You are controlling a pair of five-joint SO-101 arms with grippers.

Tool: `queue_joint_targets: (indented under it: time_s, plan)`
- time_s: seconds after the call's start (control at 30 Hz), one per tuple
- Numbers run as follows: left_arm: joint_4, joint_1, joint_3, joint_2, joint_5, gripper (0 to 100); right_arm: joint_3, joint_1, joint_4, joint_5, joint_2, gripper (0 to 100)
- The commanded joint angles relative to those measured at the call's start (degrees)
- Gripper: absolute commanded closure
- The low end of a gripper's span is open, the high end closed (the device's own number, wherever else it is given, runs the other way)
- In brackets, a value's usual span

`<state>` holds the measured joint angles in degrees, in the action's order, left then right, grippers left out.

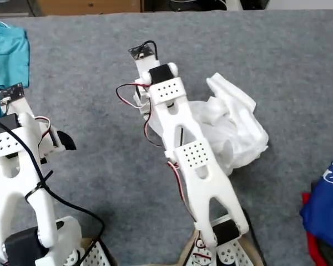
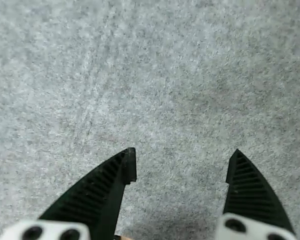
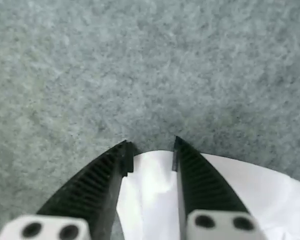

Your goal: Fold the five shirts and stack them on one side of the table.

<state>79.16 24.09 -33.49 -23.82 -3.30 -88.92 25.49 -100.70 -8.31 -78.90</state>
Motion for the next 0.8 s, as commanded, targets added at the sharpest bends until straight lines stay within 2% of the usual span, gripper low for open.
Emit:
queue_joint_targets:
  time_s: [0.0,0.1,0.3,0.53,0.77]
  plan:
    - [0.5,0.6,0.4,-1.5,0.2,70,-0.7,-1.5,-1.7,-0.5,2.3,77.5]
    - [0.5,0.6,0.4,-1.5,0.2,70,-0.7,0.0,-1.8,-0.5,6.1,73.0]
    - [0.5,0.6,0.4,-1.5,0.2,70,8.0,3.6,-1.8,-0.5,13.4,72.7]
    - [0.5,0.6,0.4,-1.5,0.2,70,25.2,2.7,-1.5,-4.0,16.0,72.7]
    - [0.5,0.5,0.4,-1.5,0.4,70,27.1,2.4,1.6,-4.1,14.6,72.7]
